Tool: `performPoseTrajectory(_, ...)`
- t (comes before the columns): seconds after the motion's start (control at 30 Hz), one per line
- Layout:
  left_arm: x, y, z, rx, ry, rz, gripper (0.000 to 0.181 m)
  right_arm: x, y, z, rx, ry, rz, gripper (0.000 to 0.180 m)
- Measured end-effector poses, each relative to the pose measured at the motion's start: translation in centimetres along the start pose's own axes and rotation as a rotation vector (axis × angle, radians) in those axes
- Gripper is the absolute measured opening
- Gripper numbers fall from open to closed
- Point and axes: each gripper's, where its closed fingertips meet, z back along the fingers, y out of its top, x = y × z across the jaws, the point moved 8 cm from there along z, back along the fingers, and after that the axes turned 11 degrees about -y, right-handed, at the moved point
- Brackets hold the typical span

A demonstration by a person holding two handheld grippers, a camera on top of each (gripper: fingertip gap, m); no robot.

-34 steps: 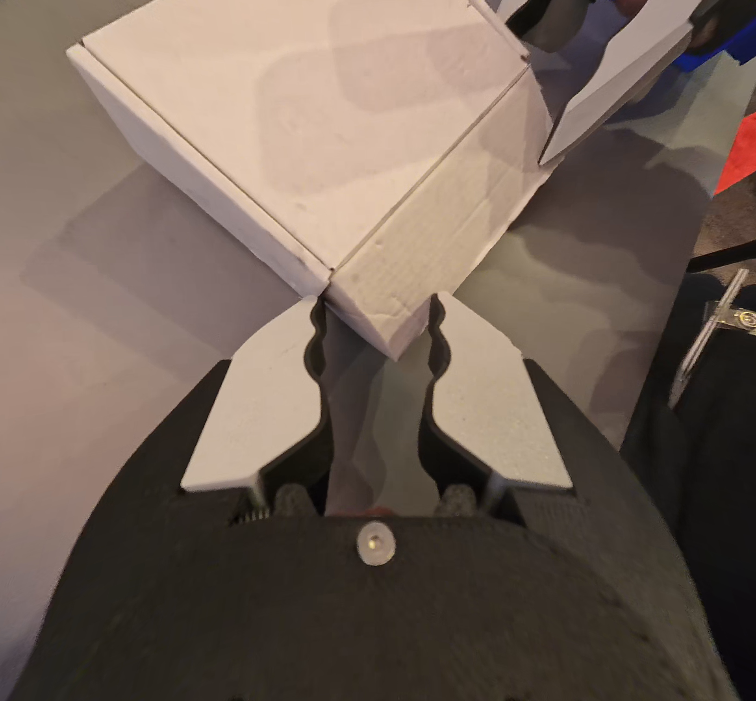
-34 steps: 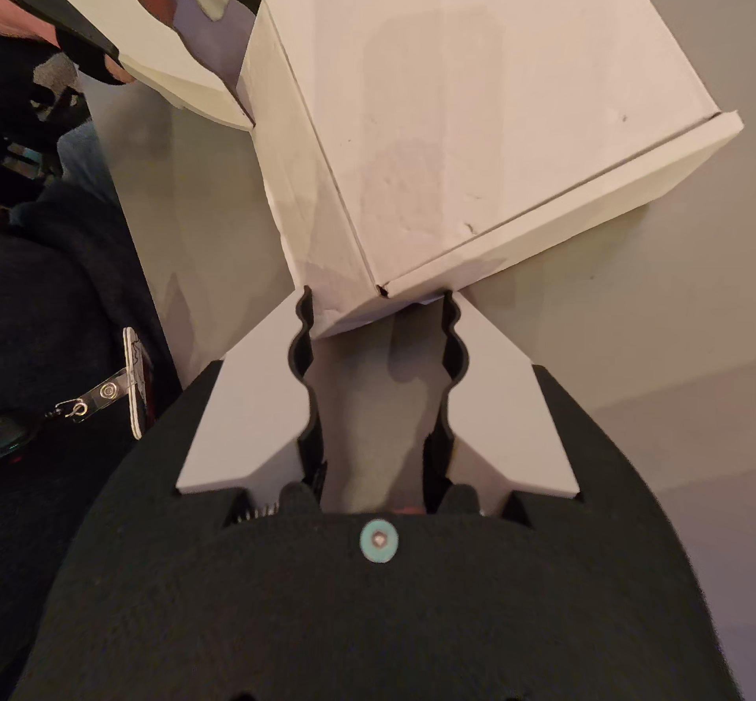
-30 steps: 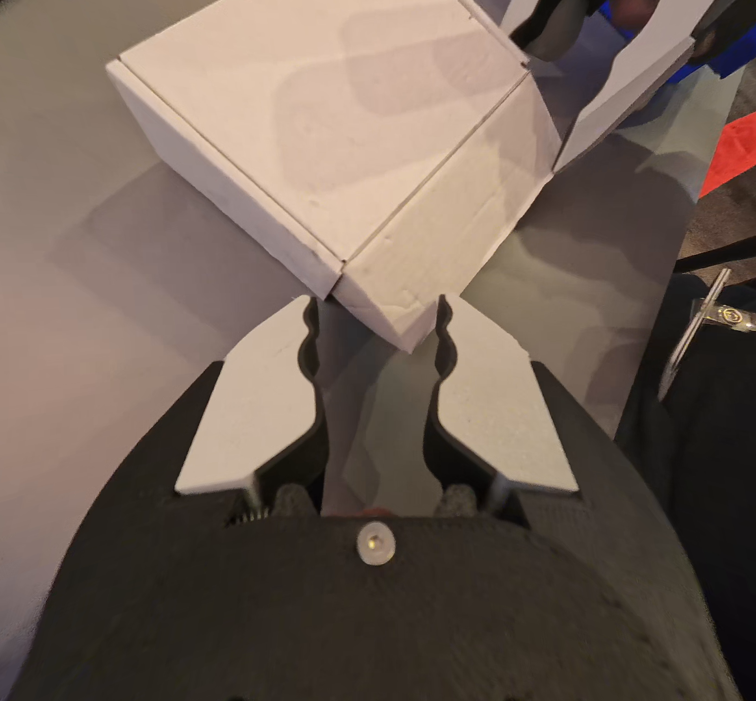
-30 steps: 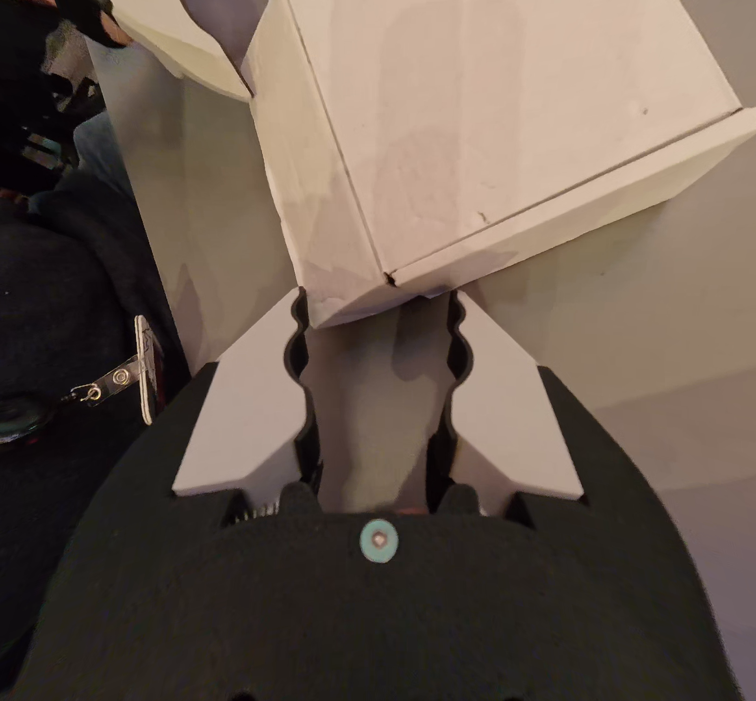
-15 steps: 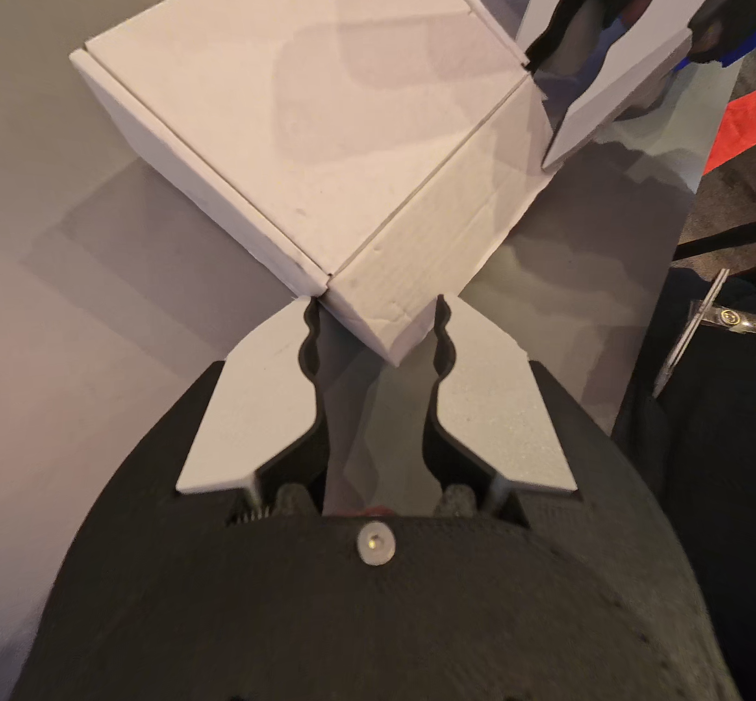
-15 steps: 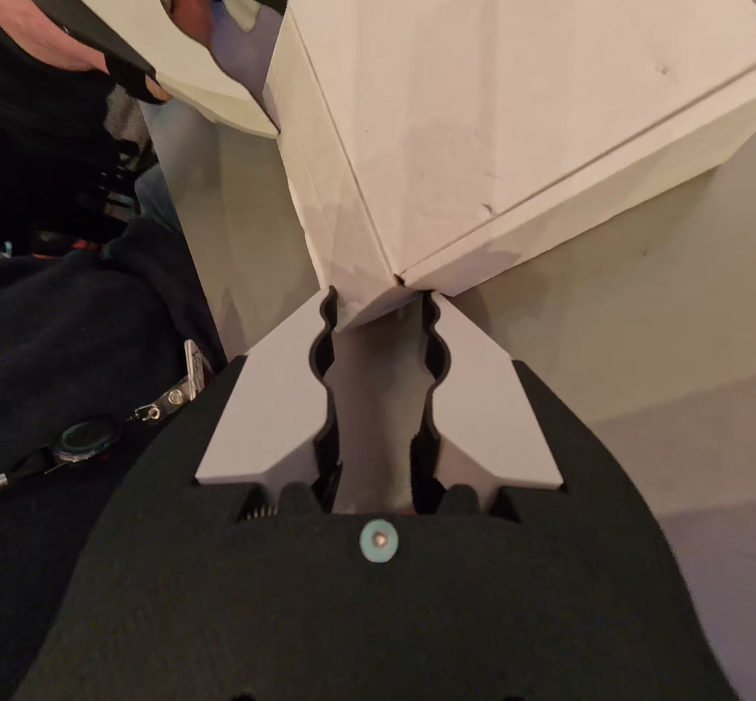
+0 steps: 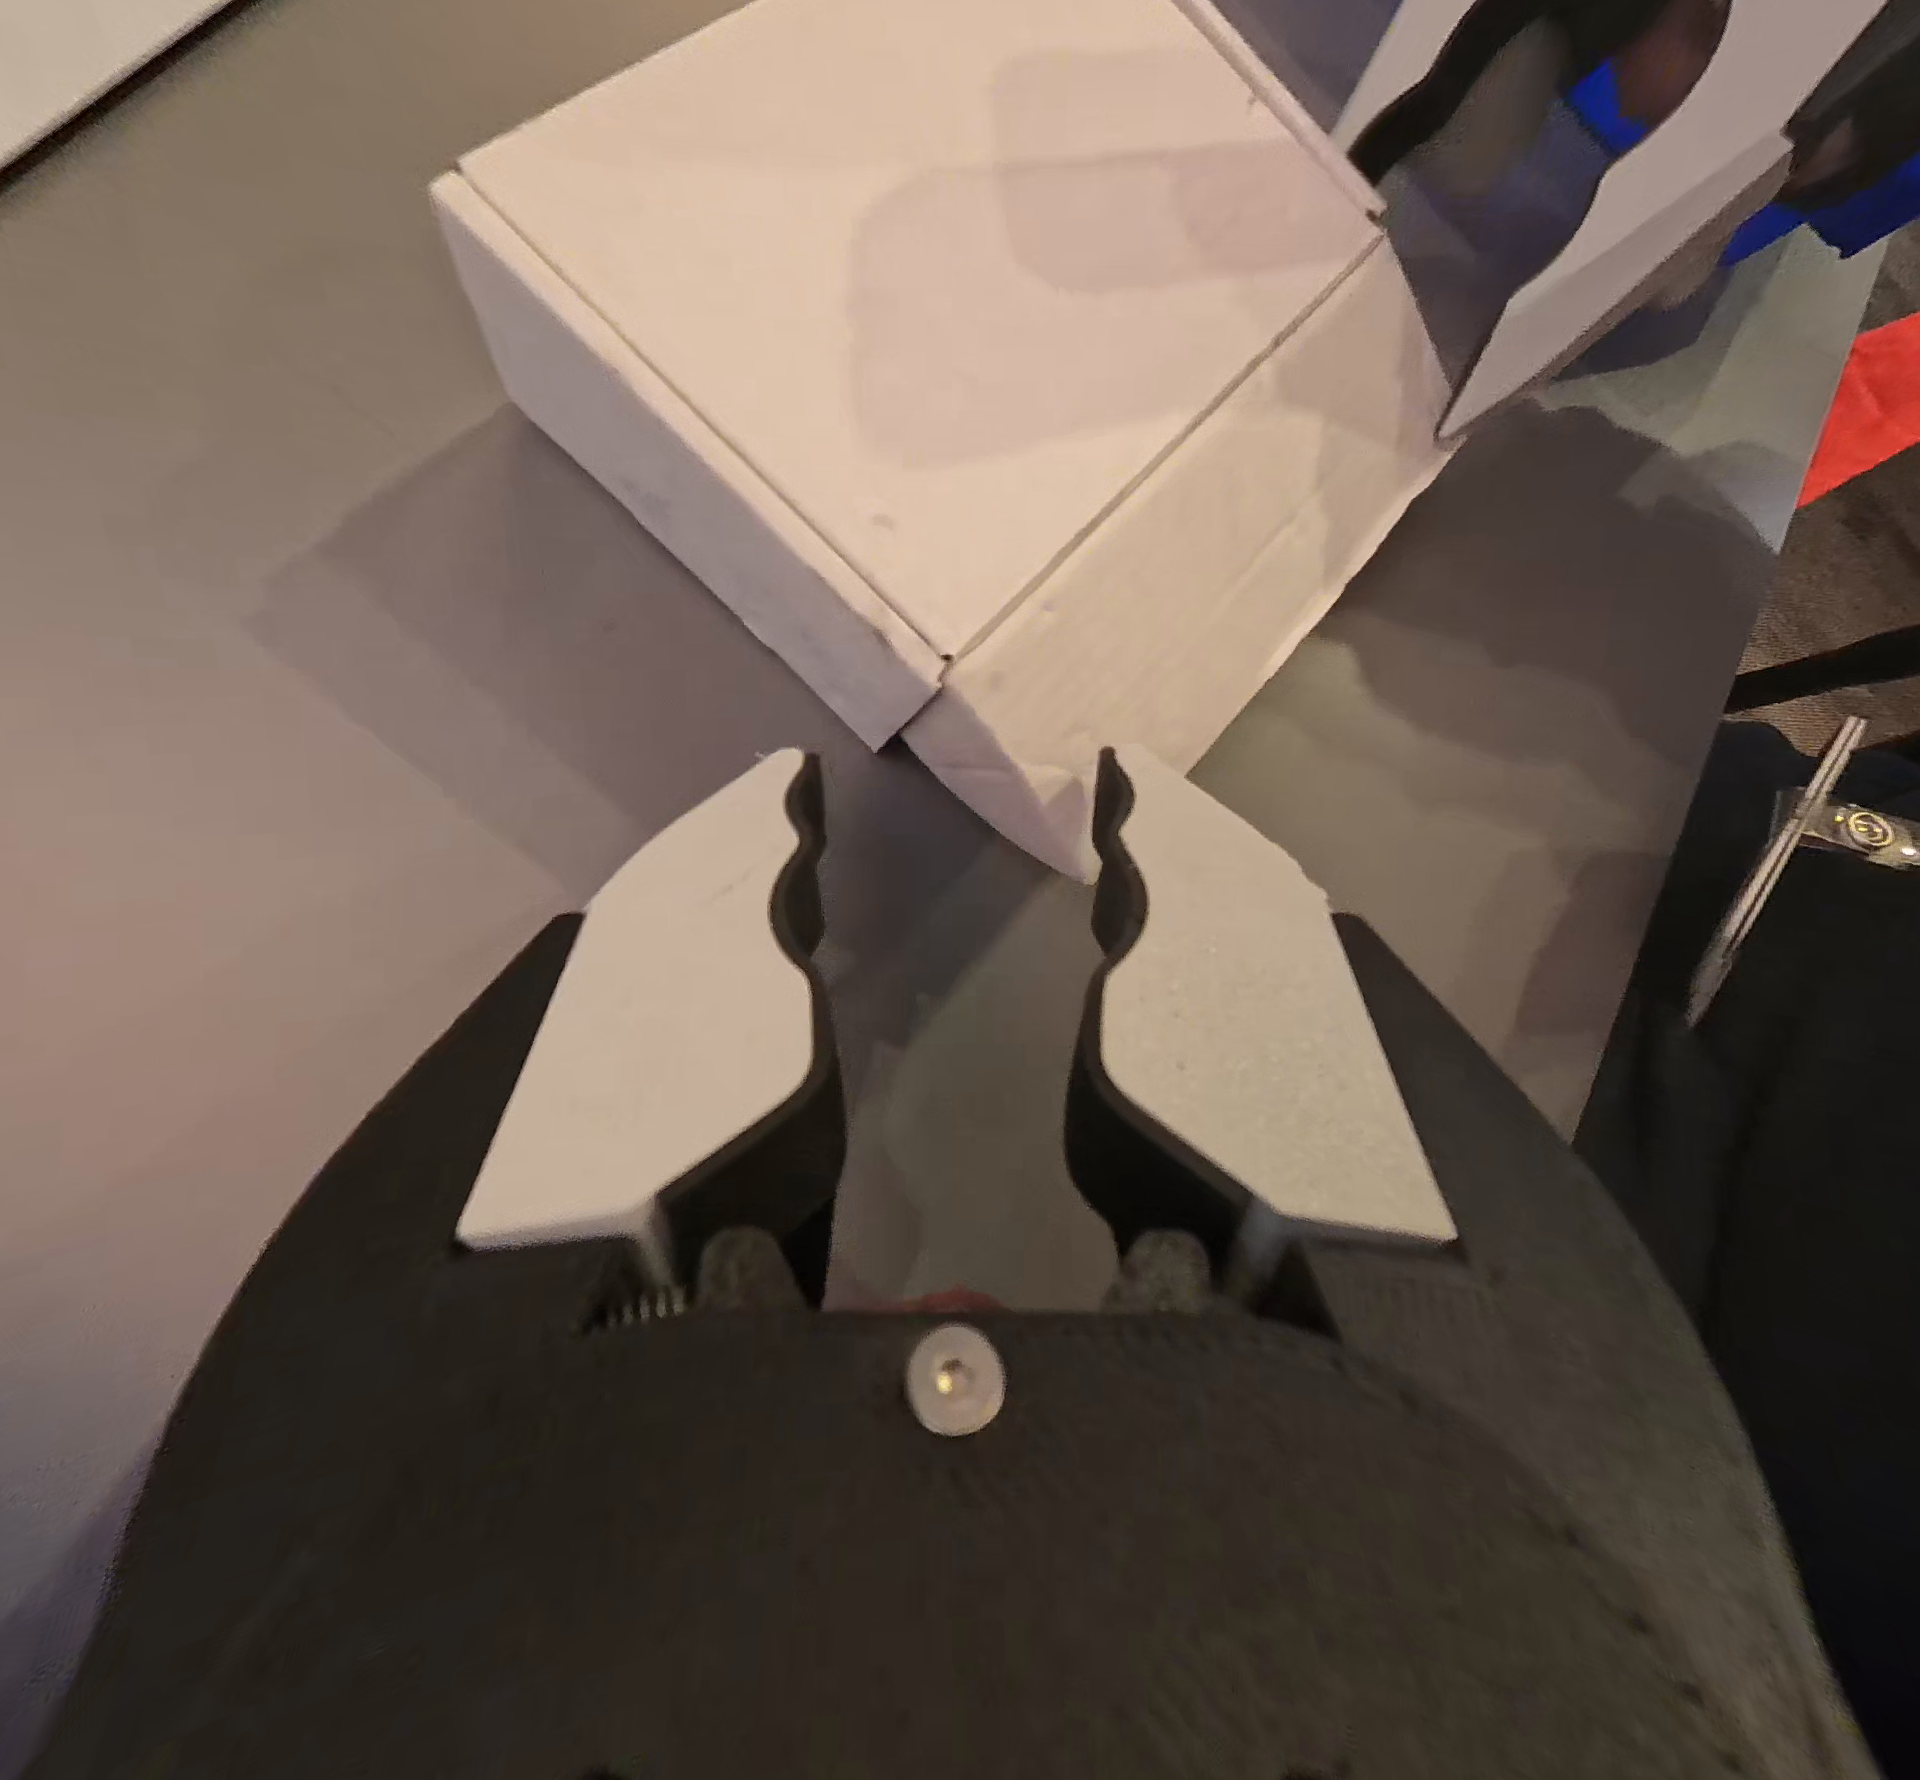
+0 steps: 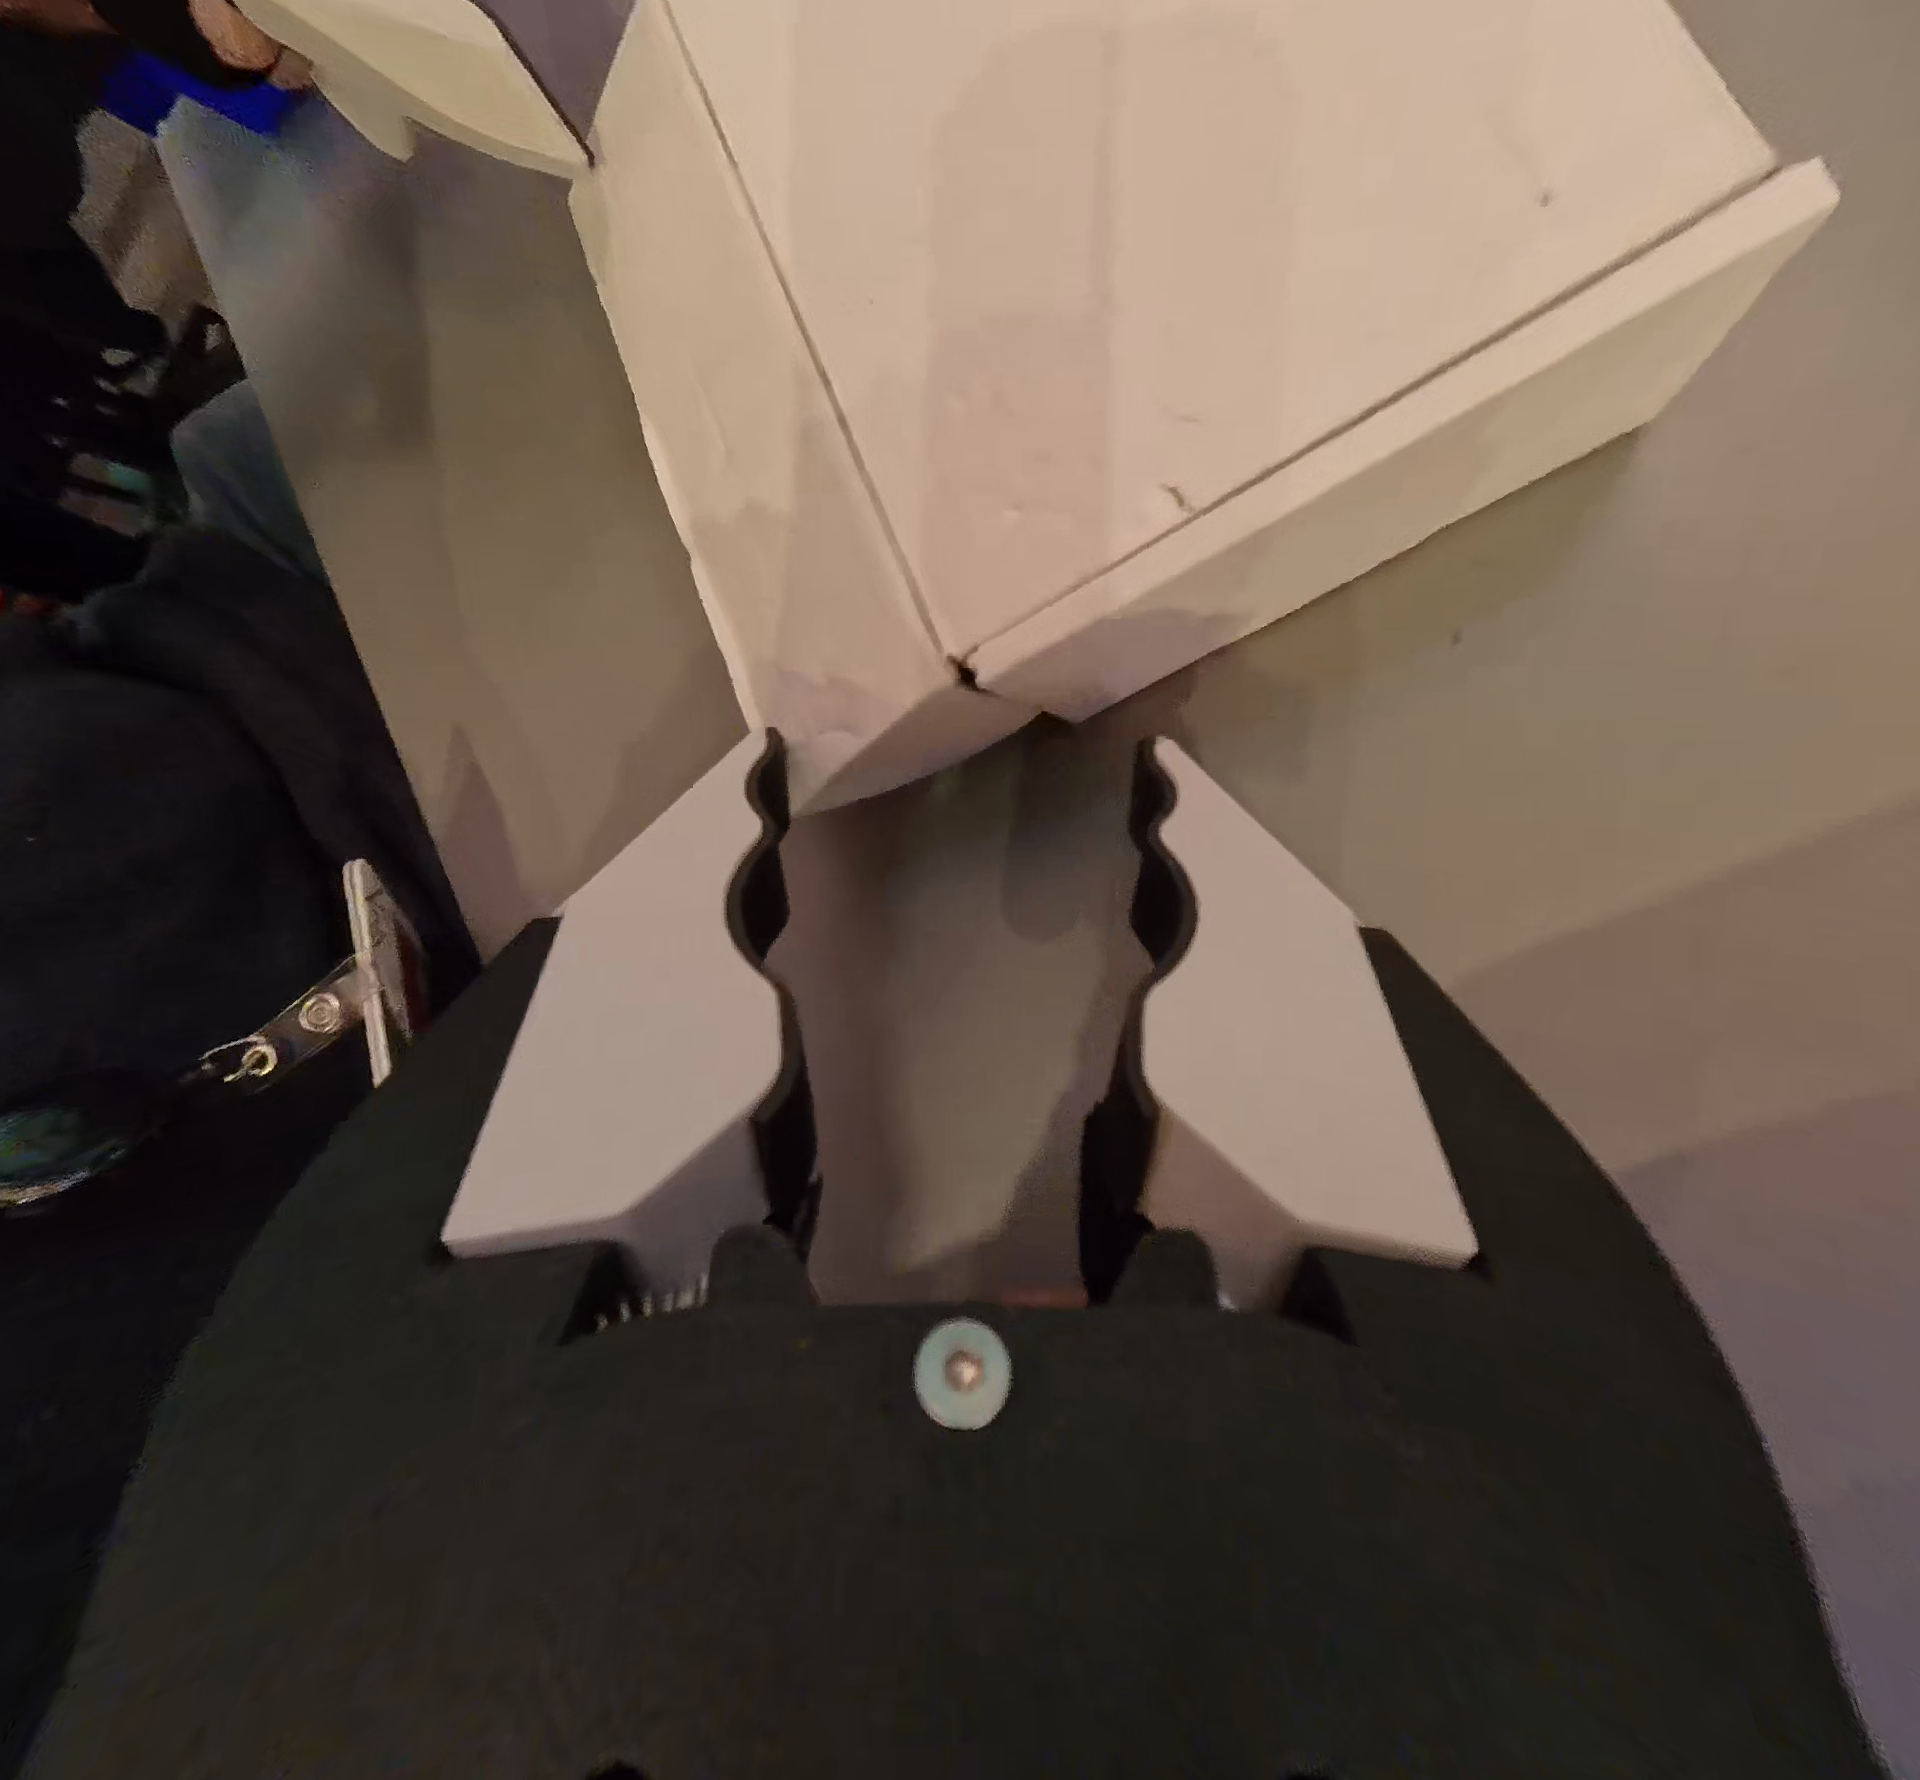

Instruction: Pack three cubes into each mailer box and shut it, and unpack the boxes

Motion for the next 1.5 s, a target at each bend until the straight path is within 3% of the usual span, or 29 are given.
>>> performPoseTrajectory(0.07, -0.2, 0.3, 0.0, -0.003, 0.002, -0.01, 0.053, 0.2, 0.3, -0.3, 0.02, 0.004, 0.011, 0.07)
performPoseTrajectory(0.33, -1.0, 0.9, -1.8, -0.005, -0.088, -0.032, 0.054, 0.5, 0.6, -1.0, 0.025, 0.075, 0.016, 0.059)
performPoseTrajectory(0.67, -1.1, 1.0, -1.8, -0.014, -0.048, -0.057, 0.051, 0.5, 0.7, -1.1, 0.009, 0.051, -0.007, 0.056)
performPoseTrajectory(0.77, -0.9, 1.0, -1.8, -0.005, -0.067, -0.029, 0.052, -0.1, 0.1, -0.3, 0.007, 0.048, -0.034, 0.043)
performPoseTrajectory(1.0, 0.1, 0.7, -2.0, -0.018, -0.023, -0.015, 0.052, -0.7, -0.3, -1.0, 0.008, 0.027, -0.036, 0.04)
performPoseTrajectory(1.3, 0.6, 0.5, -2.3, -0.013, 0.019, 0.004, 0.058, -1.1, -0.6, -1.1, -0.002, 0.195, -0.213, 0.034)
performPoseTrajectory(1.37, 0.8, 0.5, -2.4, -0.015, -0.004, 0.01, 0.055, -1.8, -0.2, -0.5, 0.032, 0.289, -0.247, 0.024)
performPoseTrajectory(1.5, 1.1, 0.6, -2.7, -0.007, 0.022, 0.003, 0.055, -1.3, -0.3, -0.5, 0.017, 0.19, -0.212, 0.023)
